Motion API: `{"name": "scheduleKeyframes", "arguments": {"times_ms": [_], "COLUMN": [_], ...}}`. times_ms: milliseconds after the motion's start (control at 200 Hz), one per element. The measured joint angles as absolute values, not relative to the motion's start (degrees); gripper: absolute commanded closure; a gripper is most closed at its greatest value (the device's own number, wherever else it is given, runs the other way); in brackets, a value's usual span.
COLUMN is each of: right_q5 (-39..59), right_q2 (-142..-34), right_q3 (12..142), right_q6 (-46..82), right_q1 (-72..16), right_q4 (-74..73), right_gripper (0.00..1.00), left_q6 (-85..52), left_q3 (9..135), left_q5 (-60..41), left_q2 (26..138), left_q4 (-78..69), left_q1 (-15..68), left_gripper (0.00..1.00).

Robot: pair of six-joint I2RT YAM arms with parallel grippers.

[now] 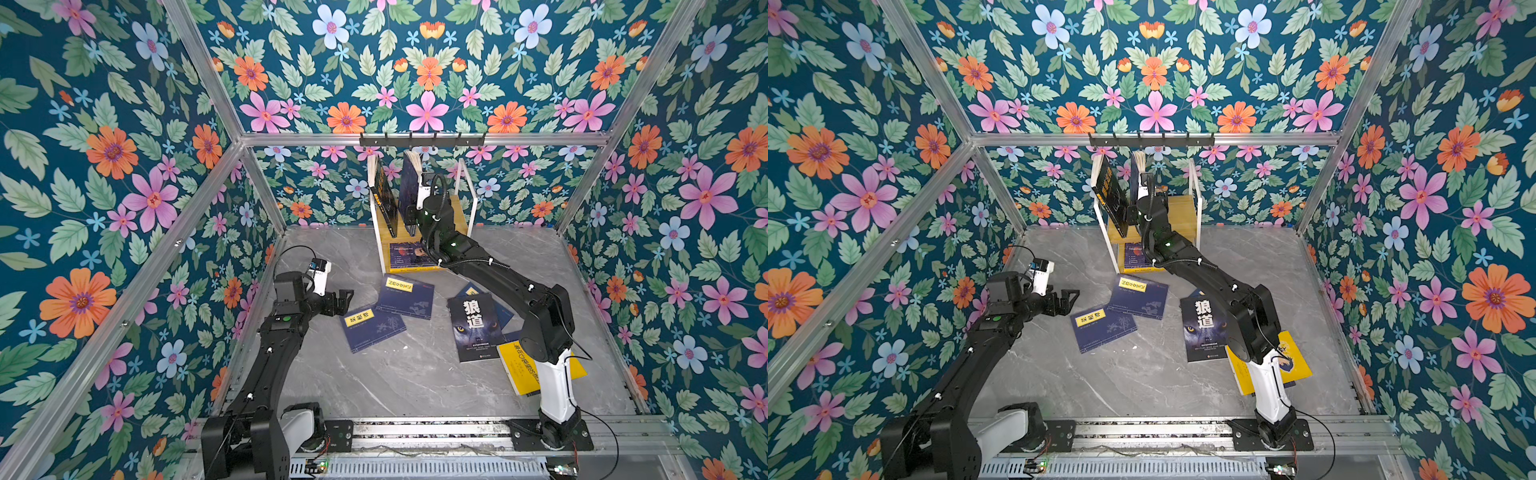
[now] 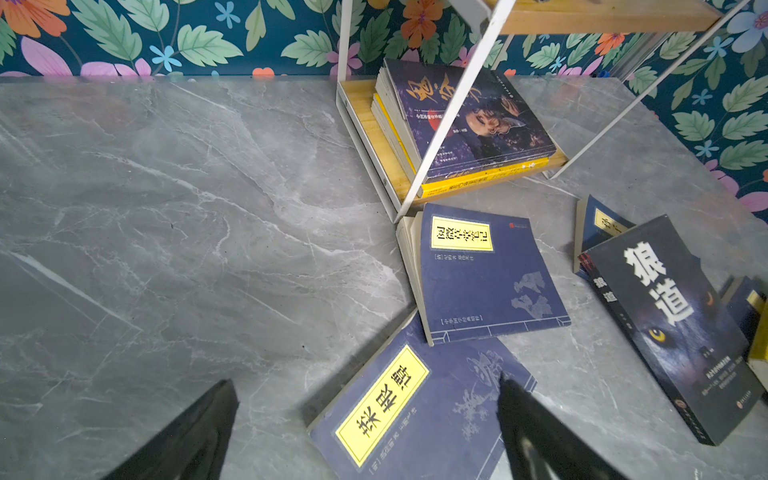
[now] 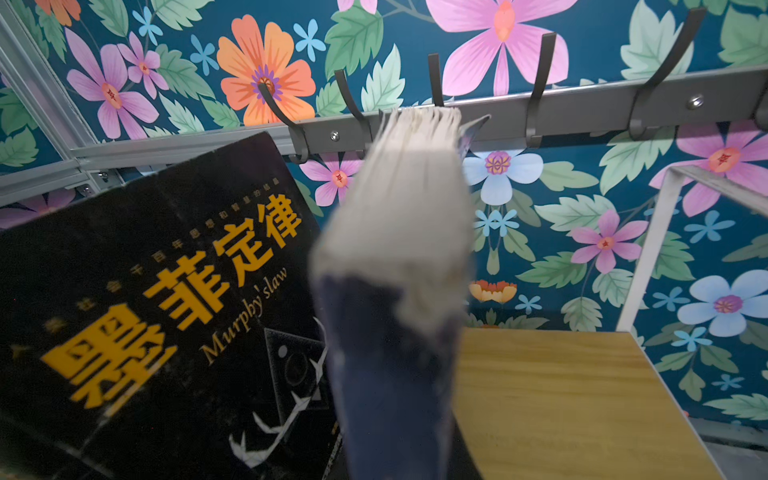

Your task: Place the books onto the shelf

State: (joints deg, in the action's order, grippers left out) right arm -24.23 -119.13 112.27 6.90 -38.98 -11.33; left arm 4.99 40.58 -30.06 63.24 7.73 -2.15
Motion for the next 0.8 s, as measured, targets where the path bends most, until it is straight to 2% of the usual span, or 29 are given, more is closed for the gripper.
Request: {"name": "scheduleKeyframes", "arguments": {"times_ms": [200,390,800], "right_q5": [-24.1,-24.0,-20.8], "right_q2": [-119.5,-119.5,-121.1], "right_q3": [112.4,112.4,114.3], "right_q6": [7.1,7.1,7.1], "right_q1": [-40.3,-40.4,-40.5], "right_q4": [-11.7,-11.7,-11.7], "right_gripper": [1.00,0.91,0.84], "left_q6": [5.0,5.0,6.0], "left_q3": [40.5,40.3,40.5], "left_q5": [-30.2,-30.2,-30.0], "left_q2": [63.1,63.1,63.4], "left_q4": [7.7,7.7,7.7], "left_q1": [-2.0,-1.9,-1.9], "left_gripper": [0.00,0.00,0.00]}}
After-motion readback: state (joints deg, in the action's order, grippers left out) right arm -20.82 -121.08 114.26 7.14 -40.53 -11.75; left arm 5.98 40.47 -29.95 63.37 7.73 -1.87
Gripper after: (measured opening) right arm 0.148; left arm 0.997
